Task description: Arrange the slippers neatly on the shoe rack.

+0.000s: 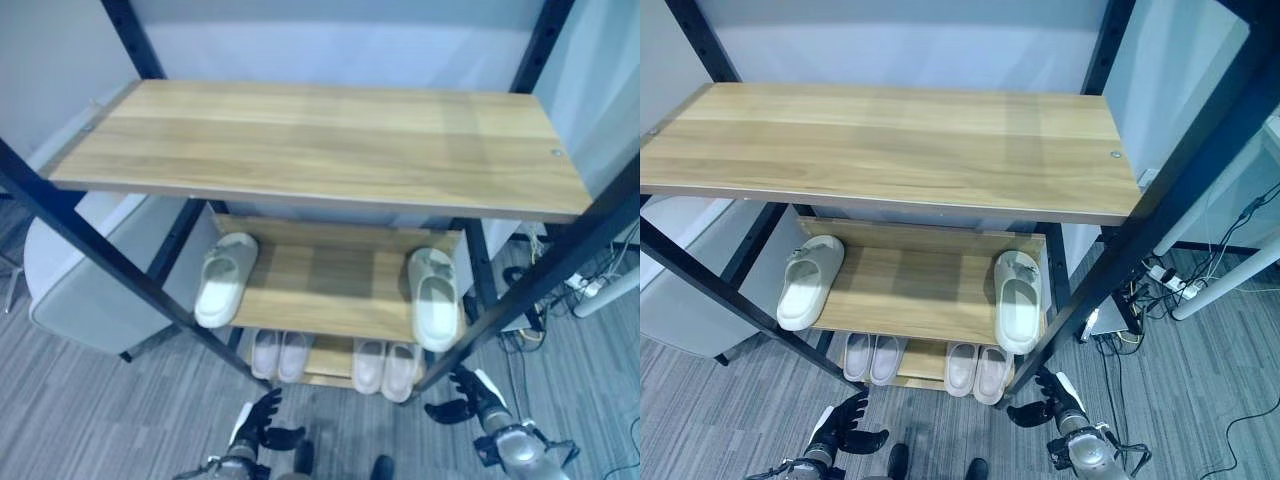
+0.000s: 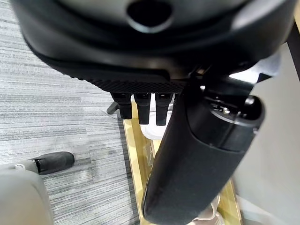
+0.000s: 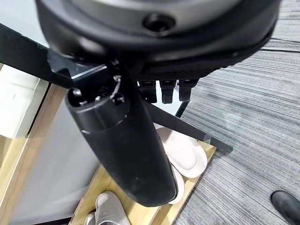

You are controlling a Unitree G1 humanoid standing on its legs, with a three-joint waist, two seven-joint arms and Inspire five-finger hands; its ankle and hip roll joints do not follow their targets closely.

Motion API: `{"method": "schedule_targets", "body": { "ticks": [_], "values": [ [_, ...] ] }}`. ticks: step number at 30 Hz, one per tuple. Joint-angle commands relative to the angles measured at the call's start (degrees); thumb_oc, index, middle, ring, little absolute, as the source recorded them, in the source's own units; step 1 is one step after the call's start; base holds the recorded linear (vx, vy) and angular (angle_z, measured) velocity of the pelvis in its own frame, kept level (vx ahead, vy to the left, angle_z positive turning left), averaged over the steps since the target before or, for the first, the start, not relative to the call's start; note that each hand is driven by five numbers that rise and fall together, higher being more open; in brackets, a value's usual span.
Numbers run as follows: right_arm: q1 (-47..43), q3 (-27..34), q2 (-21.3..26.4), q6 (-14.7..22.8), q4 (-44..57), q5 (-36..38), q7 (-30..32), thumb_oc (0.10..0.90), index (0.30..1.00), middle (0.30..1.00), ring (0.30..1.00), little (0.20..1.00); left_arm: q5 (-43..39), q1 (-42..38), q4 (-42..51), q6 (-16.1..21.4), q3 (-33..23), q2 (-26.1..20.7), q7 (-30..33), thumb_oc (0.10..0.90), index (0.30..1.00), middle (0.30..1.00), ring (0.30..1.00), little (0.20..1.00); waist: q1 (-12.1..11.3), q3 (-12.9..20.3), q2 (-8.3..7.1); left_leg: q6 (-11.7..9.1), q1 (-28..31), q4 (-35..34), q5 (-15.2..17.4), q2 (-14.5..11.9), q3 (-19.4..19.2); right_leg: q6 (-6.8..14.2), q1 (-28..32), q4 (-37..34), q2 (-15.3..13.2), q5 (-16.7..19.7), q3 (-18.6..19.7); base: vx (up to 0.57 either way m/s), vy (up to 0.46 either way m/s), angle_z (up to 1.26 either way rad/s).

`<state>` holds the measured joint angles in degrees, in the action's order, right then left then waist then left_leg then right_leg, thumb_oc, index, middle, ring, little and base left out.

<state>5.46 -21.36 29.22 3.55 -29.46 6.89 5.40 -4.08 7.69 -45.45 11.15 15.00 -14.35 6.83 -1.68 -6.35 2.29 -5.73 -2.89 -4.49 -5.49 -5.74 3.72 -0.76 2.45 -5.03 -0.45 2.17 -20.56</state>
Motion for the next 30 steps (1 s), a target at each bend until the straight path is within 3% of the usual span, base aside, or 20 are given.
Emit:
{"method": "schedule_targets", "body": {
  "ticks": [1, 6, 11, 19, 30],
  "values": [
    [-1.04, -4.07, -7.3, 9.35, 12.3, -5.29, -4.86, 0.8, 0.9, 0.9, 0.9, 0.9, 0.52, -3.89, -3.0, 2.12, 1.24, -0.66, 1.0, 0.8, 0.9, 0.9, 0.9, 0.9, -1.54, 3.9, -1.97, -3.49, -0.92, -0.51, -1.79, -0.92, -3.14, 6.34, 1.17, 0.28, -3.78, -4.67, 0.77, 0.0, 0.0, 0.0],
    [4.68, 1.72, -7.09, 8.73, 8.86, -6.06, -2.89, 0.8, 0.9, 0.9, 0.9, 0.9, 1.14, -3.07, -2.64, 1.62, 1.6, -0.54, 0.26, 0.8, 0.9, 0.9, 0.9, 0.9, 0.01, 3.44, -1.93, -3.22, -1.47, -0.51, -1.73, -1.18, -4.37, 6.8, 0.15, 0.03, -3.75, -4.1, 1.87, -0.01, -0.016, -0.01],
    [6.52, 2.42, -6.63, 8.44, 6.84, -6.25, -3.66, 0.8, 0.9, 0.9, 0.9, 0.9, 1.8, -2.47, -1.99, 1.56, 2.53, -0.8, -0.71, 0.8, 0.9, 0.9, 0.9, 0.9, 0.71, 3.15, -1.87, -2.99, -1.43, -0.51, -1.53, -1.41, -5.31, 6.96, -0.53, 0.03, -3.66, -3.88, 2.94, -0.01, -0.021, -0.11],
    [3.51, -2.38, -6.9, 7.39, 5.29, -6.2, -6.89, 0.8, 0.9, 0.9, 0.9, 0.9, 2.8, -3.34, -2.61, 1.46, 3.84, -0.83, -1.51, 0.8, 0.9, 0.9, 0.9, 0.9, 0.57, 2.9, -1.72, -2.78, -0.84, -0.51, -1.0, -1.28, -6.27, 7.31, -0.56, 0.03, -4.1, -3.56, 3.41, 0.0, -0.006, -0.09],
    [-5.41, -7.39, -7.91, 9.65, 17.43, -0.1, -8.15, 0.8, 0.9, 0.9, 0.9, 0.9, 3.46, -3.84, -4.01, 1.77, 4.74, -0.28, -0.55, 0.8, 0.9, 0.9, 0.9, 0.9, -0.82, 3.77, -1.2, -2.92, 0.11, -0.51, -0.33, -0.74, -6.07, 7.48, 0.84, 0.03, -4.91, -3.87, 1.98, 0.02, 0.022, 0.02]
  ]
}}
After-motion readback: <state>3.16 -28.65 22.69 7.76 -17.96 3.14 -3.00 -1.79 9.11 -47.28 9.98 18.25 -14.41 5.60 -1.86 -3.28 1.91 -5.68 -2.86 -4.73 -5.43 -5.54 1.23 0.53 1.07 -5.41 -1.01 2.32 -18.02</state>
